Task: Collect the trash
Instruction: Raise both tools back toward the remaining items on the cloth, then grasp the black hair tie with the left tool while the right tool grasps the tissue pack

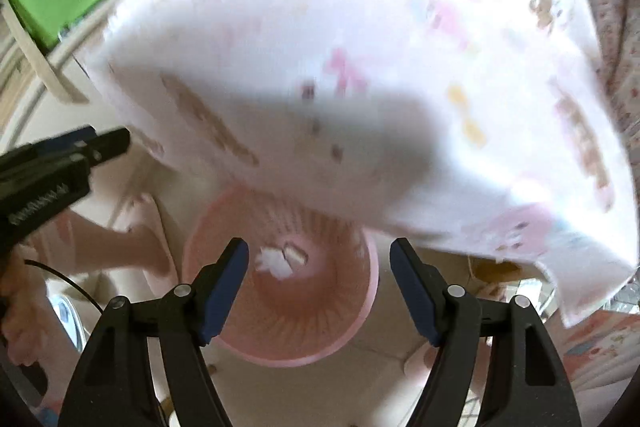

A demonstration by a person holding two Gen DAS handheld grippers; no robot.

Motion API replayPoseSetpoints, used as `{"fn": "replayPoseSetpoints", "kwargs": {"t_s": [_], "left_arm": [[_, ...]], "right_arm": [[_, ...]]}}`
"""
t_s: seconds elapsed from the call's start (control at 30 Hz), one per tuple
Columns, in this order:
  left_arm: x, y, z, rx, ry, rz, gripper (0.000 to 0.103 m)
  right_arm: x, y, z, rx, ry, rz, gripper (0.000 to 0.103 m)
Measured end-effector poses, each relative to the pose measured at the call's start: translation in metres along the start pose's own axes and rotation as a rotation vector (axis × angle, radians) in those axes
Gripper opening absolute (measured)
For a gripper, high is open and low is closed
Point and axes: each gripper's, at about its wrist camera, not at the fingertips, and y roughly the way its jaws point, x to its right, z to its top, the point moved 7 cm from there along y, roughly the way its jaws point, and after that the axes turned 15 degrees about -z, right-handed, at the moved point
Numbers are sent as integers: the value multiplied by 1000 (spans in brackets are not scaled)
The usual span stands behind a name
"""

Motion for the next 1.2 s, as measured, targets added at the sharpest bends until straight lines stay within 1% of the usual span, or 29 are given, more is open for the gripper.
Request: {"fn": "replayPoseSetpoints", "kwargs": {"t_s": [0.07,0.13,0.23,0.3,0.37,0.4,0.47,0.53,0.57,0.63,0.67,0.73,0.77,0.83,0.87,1.0,1.07,1.1,1.17,1.2], "left_arm": [[3,-12,14,49,16,-6,57],[1,-27,31,107,29,9,67],[-1,-48,54,160,45,5,67],[-1,-59,72,185,62,-1,67],[3,-72,91,224,88,21,68],[5,-80,103,247,103,33,70],[7,-89,124,283,116,33,73],[10,-96,144,314,125,25,81],[11,-98,154,332,130,27,83],[14,-101,169,367,140,34,91],[14,-100,174,381,142,37,93],[13,-94,178,399,139,35,97],[11,-89,178,400,134,33,97],[5,-74,171,382,121,30,99],[1,-64,166,362,113,32,99],[-16,-21,147,246,101,46,99],[-18,-10,144,213,75,12,99],[-18,-6,144,206,57,-21,99],[-16,-2,145,205,32,-58,99],[-14,1,145,203,26,-64,97]], "right_arm": [[8,-19,15,76,10,-6,75],[15,-37,30,147,25,-10,75],[26,-60,51,241,29,-27,79],[34,-73,69,308,18,-59,81],[46,-87,89,368,18,-102,81],[54,-91,98,387,19,-110,84],[67,-103,119,431,24,-131,85],[82,-118,142,484,39,-174,85],[88,-122,152,502,50,-185,86],[101,-127,169,533,93,-196,89],[107,-129,176,547,125,-191,92],[116,-128,179,558,165,-185,96],[119,-124,179,560,183,-184,101],[126,-111,175,551,222,-194,103],[127,-103,172,537,233,-198,103],[130,-61,162,434,253,-204,102],[133,-51,162,415,266,-217,102],[135,-48,163,409,273,-212,103],[137,-42,165,400,282,-199,103],[138,-40,166,397,284,-197,102]]}}
